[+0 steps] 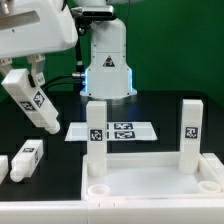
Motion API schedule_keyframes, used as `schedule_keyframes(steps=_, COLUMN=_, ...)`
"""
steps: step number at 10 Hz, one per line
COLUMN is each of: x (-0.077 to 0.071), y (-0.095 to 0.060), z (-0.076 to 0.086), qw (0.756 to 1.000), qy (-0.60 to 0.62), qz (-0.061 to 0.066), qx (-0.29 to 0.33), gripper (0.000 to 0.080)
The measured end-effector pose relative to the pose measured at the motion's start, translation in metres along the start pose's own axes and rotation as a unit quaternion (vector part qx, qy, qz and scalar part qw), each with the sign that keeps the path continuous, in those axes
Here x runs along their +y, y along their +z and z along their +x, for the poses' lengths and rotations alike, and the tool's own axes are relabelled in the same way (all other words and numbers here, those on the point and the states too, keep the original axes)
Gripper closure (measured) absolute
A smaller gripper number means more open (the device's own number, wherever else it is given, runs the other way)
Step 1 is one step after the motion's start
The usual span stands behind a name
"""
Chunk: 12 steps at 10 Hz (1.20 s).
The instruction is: Assemble desk
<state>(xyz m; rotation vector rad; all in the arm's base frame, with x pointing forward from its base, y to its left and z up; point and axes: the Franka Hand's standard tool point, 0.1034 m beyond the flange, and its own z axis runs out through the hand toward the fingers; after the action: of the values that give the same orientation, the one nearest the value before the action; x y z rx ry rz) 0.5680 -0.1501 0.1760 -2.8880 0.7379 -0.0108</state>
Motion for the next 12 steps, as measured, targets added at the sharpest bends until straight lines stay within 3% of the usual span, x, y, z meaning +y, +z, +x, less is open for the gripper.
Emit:
schedule_keyframes(steps=1, x=-0.030, y=-0.016, z=0.013, qw=0.999, qy=-0.017, qz=-0.003, qx=0.050, gripper=0.0515)
schedule_keyframes(steps=2, x=-0.063, y=-0.022, z=0.009, qw=0.996, qy=-0.004, qz=-0.002, qx=0.092, gripper=0.0515)
schedule_keyframes(steps=4, x=-0.125, y=-0.006, z=-0.017, qw=0.989, qy=0.007, qz=-0.010, qx=0.147, gripper=0.0515)
schedule_keyframes(steps=5, x=-0.142, y=0.001, z=-0.022, qw=0.984, qy=0.010, qz=-0.002, qx=0.175, gripper=0.0515)
schedule_keyframes(steps=8, x=-0.141, y=0.004, z=-0.025, qw=0.983, qy=0.004, qz=-0.002, qx=0.181, gripper=0.0515)
schedule_keyframes(steps=9, x=-0.147, y=0.006, z=-0.028, qw=0.983, qy=-0.004, qz=-0.006, qx=0.181, gripper=0.0515)
schedule_keyframes(steps=12, x=-0.199, y=0.012, z=-0.045, qw=0.974, qy=-0.142, qz=-0.047, qx=0.171, gripper=0.0515)
